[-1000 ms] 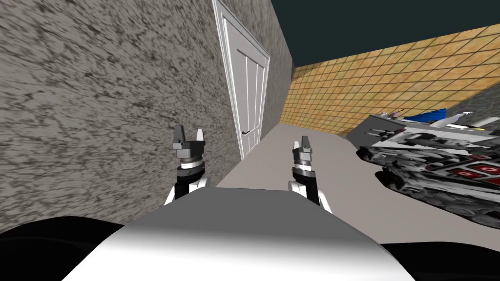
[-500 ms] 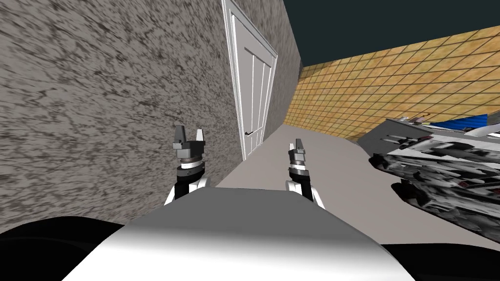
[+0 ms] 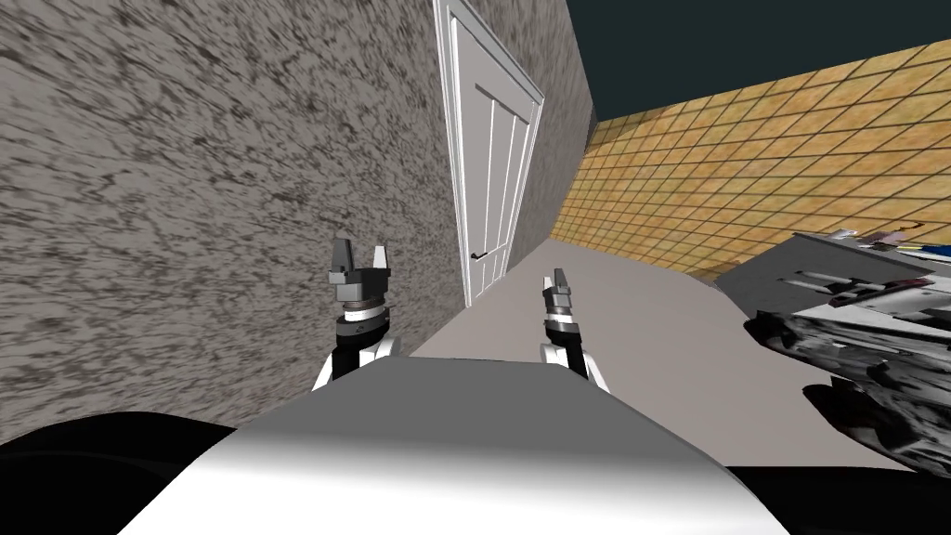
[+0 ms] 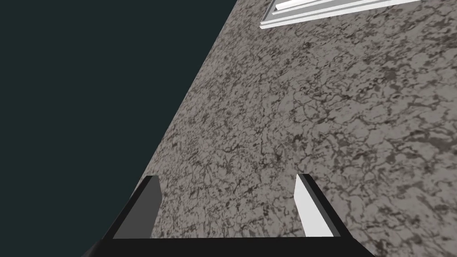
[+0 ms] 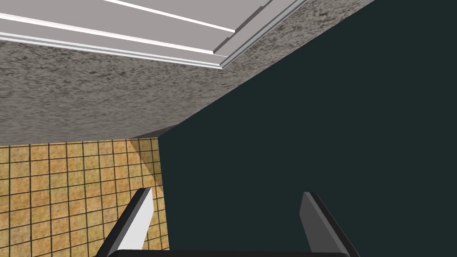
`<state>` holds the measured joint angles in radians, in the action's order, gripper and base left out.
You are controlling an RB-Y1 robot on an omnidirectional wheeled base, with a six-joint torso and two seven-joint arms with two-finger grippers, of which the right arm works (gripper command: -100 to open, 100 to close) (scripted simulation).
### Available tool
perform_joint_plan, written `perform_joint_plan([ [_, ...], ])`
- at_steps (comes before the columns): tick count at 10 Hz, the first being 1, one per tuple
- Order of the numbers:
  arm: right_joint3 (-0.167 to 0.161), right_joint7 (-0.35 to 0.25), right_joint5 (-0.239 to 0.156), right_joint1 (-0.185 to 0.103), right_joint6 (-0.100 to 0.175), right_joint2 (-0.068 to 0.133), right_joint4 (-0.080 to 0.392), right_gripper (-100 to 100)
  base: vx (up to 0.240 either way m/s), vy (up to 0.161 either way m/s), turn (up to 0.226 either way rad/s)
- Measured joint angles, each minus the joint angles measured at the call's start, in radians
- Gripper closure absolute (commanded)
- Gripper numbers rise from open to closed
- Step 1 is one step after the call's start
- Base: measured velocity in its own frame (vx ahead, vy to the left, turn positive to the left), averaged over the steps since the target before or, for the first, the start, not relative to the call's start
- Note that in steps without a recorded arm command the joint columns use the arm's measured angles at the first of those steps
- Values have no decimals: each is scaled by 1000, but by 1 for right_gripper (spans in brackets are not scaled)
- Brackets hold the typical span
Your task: Pull the door open
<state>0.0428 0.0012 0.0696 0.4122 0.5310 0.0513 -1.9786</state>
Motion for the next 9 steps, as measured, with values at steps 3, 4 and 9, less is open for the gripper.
perform_joint_plan([
  [3,-3,-10,-2,-36,15,10,74,-100,61,-32,151],
  [4,-7,-15,-3,-45,26,14,104,-100,90,-48,208],
  [9,-16,-44,-11,-94,63,41,240,-100,67,-46,130],
])
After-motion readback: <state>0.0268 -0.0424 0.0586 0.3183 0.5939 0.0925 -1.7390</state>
